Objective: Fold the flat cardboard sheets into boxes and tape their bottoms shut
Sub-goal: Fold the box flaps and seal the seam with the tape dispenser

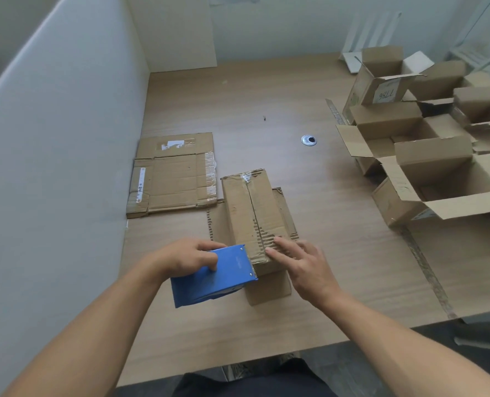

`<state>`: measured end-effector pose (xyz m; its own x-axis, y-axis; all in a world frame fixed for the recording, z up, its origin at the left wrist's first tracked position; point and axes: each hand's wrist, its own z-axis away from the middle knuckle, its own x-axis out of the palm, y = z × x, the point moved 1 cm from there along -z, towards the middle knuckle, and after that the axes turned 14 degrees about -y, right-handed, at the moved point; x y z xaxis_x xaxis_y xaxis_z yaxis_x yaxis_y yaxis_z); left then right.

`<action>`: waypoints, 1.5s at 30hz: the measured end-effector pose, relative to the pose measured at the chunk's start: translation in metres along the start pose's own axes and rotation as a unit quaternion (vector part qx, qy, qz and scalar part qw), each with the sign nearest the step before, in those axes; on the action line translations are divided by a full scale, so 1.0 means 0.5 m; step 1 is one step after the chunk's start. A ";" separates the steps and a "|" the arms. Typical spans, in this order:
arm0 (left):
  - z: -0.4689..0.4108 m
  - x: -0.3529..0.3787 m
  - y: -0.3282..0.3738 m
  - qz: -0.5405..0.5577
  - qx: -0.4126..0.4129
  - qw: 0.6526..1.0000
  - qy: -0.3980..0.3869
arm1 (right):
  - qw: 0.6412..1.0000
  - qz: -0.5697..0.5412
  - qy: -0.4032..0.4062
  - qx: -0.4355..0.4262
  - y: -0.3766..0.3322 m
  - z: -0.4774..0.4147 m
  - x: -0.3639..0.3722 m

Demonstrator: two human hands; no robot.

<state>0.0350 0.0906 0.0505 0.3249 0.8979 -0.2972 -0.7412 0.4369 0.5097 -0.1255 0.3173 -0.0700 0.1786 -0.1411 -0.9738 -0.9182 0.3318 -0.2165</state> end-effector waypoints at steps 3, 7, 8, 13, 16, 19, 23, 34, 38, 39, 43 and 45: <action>-0.001 -0.003 -0.005 -0.002 0.001 1.000 0.001 | 0.999 0.041 0.007 -0.005 -0.042 -0.019 -0.013; -0.003 0.000 -0.014 -0.002 0.008 1.000 0.005 | 0.999 0.021 -0.034 -0.036 -0.080 -0.031 0.014; -0.005 0.001 -0.018 -0.007 0.011 1.000 0.004 | 0.999 0.012 -0.031 -0.032 -0.078 -0.030 0.022; -0.004 0.007 -0.035 0.000 0.024 1.000 0.007 | 0.998 -0.050 -0.022 -0.002 -0.065 -0.040 0.032; -0.002 0.014 -0.042 0.015 0.029 0.999 0.013 | 0.995 -0.096 -0.042 -0.001 -0.065 -0.039 0.026; -0.005 0.014 -0.047 0.023 0.034 0.999 0.010 | 0.991 -0.120 -0.051 0.001 -0.056 -0.040 0.024; -0.002 0.007 -0.047 0.028 0.038 0.999 0.006 | 0.994 -0.110 -0.020 0.008 -0.056 -0.052 0.026; 0.014 -0.001 -0.090 0.008 0.050 0.999 -0.017 | 0.996 -0.094 0.003 -0.004 -0.058 -0.052 0.029; 0.022 -0.010 -0.113 0.022 0.049 0.998 -0.021 | 0.996 -0.094 -0.008 -0.005 -0.058 -0.051 0.028; 0.026 -0.013 -0.118 0.025 0.047 0.998 -0.019 | 0.996 -0.092 -0.011 -0.008 -0.057 -0.050 0.027; 0.026 -0.022 -0.130 0.049 0.025 0.998 0.003 | 0.997 -0.081 -0.013 -0.010 -0.057 -0.052 0.021; 0.013 -0.018 -0.124 0.030 0.021 0.999 0.005 | 0.996 -0.082 -0.018 -0.008 -0.058 -0.050 0.021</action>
<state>0.0817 0.0557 0.0270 0.2759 0.9217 -0.2727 -0.7330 0.3852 0.5607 -0.1060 0.2827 -0.0722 0.3384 -0.1583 -0.9276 -0.8816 0.2912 -0.3714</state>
